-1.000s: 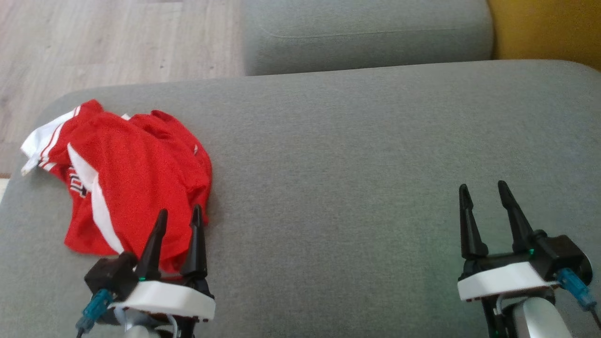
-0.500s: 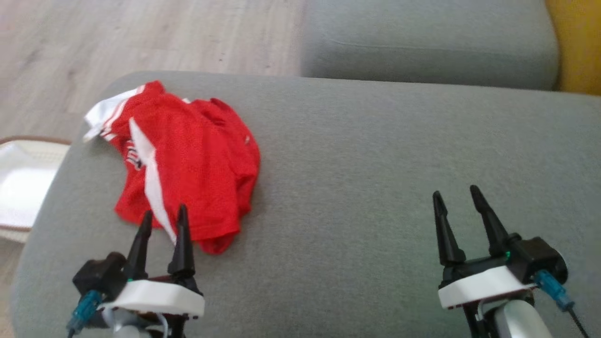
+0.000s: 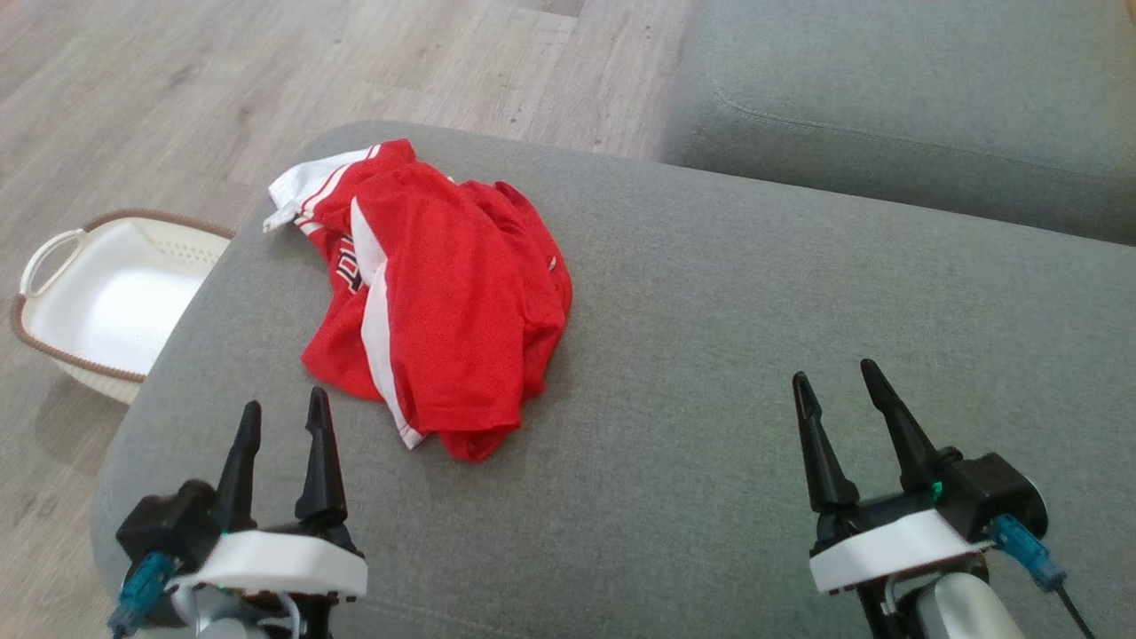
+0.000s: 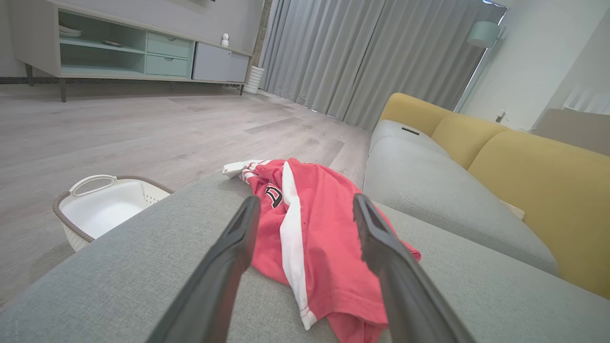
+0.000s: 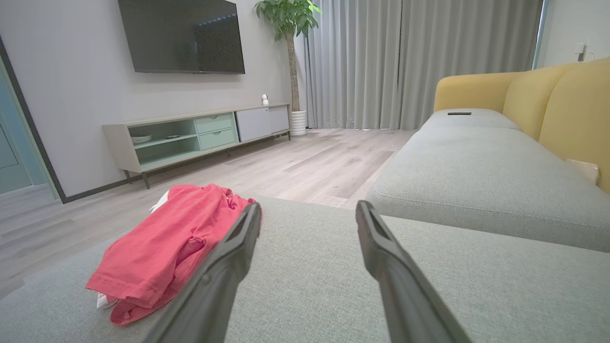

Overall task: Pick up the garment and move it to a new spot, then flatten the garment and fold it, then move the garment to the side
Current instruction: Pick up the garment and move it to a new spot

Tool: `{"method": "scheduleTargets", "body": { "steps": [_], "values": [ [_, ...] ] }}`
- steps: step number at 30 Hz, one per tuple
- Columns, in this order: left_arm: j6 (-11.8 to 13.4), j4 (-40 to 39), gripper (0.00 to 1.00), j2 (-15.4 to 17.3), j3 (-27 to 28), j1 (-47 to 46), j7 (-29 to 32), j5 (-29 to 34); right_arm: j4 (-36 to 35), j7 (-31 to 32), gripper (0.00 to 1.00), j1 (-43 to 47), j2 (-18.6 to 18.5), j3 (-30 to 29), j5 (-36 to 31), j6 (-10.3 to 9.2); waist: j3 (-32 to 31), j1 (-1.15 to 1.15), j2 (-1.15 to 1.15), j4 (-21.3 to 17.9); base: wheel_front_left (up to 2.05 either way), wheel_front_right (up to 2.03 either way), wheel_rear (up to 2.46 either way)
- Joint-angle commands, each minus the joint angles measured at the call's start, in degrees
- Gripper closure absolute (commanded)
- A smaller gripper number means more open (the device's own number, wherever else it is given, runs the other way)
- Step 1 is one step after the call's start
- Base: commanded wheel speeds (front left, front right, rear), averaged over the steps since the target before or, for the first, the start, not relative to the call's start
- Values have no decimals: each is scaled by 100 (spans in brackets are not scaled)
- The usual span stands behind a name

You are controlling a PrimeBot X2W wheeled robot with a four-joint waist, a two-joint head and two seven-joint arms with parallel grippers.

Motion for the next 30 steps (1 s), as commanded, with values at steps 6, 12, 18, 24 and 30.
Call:
{"method": "scheduleTargets", "body": {
  "steps": [6,12,18,24,30],
  "values": [
    [-33,-192,0,-8,291,-198,-45,62,-184,-62,0,-111,-48,128,41,-4,107,0,0,14,0,0,0],
    [-164,-107,0,-8,466,-445,-45,254,-279,-62,0,-258,-48,31,-93,-4,514,0,0,-201,0,0,0],
    [-488,485,0,225,673,-1368,-45,563,-400,-62,0,-537,-48,-202,-314,-4,1196,0,0,-521,0,0,0],
    [-728,1598,0,772,582,-2748,270,628,-506,-62,0,-762,-48,-471,-465,-4,1796,0,0,-833,0,0,0],
    [-904,2679,0,1357,414,-3936,996,372,-579,-62,0,-902,-48,-632,-502,-4,2168,0,0,-1116,0,0,0]
  ]
}}
